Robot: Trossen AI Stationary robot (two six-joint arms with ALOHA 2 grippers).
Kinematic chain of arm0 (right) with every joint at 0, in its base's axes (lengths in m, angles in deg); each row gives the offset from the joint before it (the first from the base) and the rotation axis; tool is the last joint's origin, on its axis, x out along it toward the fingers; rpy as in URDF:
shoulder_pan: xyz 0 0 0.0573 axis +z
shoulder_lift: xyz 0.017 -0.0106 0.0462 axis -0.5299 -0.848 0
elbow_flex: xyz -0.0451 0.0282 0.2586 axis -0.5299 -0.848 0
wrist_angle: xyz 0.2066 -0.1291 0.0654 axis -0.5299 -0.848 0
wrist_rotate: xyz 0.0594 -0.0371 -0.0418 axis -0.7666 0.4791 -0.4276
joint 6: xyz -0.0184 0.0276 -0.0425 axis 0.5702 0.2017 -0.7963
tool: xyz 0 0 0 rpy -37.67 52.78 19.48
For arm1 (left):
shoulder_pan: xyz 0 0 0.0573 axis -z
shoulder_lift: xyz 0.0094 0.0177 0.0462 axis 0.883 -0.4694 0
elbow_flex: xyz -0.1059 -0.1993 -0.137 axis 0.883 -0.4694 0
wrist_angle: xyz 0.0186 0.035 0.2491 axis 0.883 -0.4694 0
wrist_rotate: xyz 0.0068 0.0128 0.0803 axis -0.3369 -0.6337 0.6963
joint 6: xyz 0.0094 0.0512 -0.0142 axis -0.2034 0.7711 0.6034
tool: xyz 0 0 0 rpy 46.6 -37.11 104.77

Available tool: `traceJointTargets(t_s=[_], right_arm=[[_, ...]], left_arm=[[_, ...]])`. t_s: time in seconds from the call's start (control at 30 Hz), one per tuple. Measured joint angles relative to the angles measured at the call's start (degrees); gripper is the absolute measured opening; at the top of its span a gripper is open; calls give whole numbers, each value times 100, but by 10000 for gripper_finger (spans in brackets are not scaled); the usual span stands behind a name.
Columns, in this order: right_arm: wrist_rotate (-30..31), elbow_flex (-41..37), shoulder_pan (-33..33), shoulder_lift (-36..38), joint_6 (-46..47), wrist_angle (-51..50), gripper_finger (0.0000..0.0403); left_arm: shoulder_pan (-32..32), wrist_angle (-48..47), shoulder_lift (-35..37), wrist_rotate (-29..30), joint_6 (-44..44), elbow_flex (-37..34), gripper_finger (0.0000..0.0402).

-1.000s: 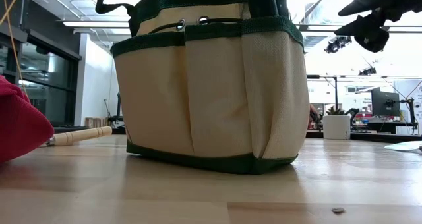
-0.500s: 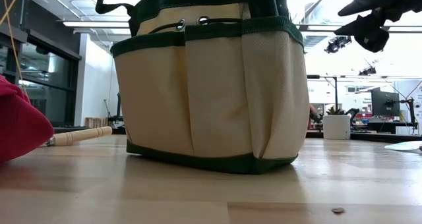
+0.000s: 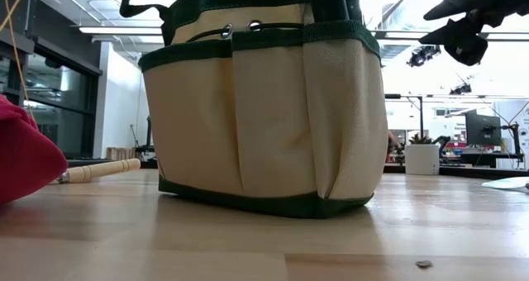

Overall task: Pick & Place Garden tools in Gardening bag
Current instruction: Put the green shear scissors into the light brown gardening bag

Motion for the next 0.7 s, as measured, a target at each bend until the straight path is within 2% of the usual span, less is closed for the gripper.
traceJointTargets(t_s=[0.13, 0.5, 0.7], right_arm=[[-1, 0, -1, 0, 0, 0, 184], [2, 2, -1, -2, 0, -2, 184], [1, 2, -1, -2, 0, -1, 184]], left_arm=[[41, 9, 0, -10, 32, 0, 0], [760, 44, 0, 549, -214, 0, 0], [1106, 44, 0, 625, -256, 0, 0]])
